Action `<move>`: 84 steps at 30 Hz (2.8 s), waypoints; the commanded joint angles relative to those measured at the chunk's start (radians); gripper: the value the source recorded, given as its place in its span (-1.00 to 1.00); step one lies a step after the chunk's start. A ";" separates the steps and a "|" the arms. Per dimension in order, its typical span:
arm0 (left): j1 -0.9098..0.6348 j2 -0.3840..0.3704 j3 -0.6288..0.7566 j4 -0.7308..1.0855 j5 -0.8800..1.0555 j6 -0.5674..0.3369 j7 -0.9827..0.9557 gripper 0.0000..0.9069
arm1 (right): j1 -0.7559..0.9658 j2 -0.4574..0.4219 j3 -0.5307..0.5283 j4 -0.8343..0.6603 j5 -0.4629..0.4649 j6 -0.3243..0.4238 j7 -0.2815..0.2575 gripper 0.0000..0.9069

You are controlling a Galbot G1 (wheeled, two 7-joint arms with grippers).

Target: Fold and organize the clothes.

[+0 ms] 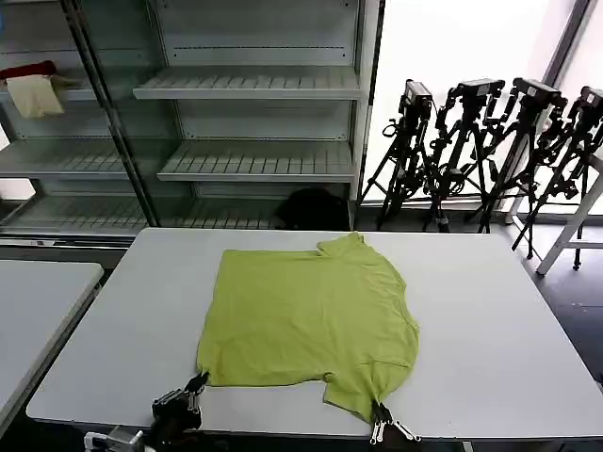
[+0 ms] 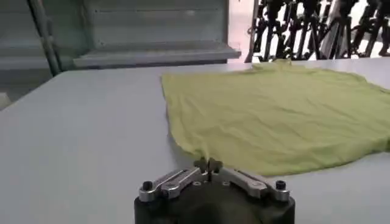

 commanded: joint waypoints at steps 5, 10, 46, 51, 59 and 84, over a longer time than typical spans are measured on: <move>-0.102 -0.007 -0.031 -0.033 -0.103 0.038 -0.006 -1.00 | 0.098 0.026 0.028 0.028 0.036 -0.012 -0.011 -1.00; -0.195 -0.022 -0.022 -0.010 -0.119 0.080 -0.009 -1.00 | 0.216 0.088 0.065 -0.015 0.041 -0.098 -0.044 -1.00; -0.444 -0.089 0.059 0.237 0.001 0.159 -0.026 1.00 | 0.733 0.140 0.063 -0.452 -0.005 -0.214 -0.132 1.00; -0.439 -0.093 0.059 0.230 0.018 0.146 -0.001 1.00 | 0.738 0.154 0.076 -0.470 -0.018 -0.213 -0.134 1.00; -0.436 -0.090 0.058 0.217 0.024 0.145 -0.002 1.00 | 0.728 0.138 0.109 -0.459 -0.019 -0.213 -0.135 1.00; -0.308 -0.103 0.068 0.171 0.078 0.160 -0.020 1.00 | 0.396 0.072 0.352 -0.292 0.023 -0.192 -0.224 0.38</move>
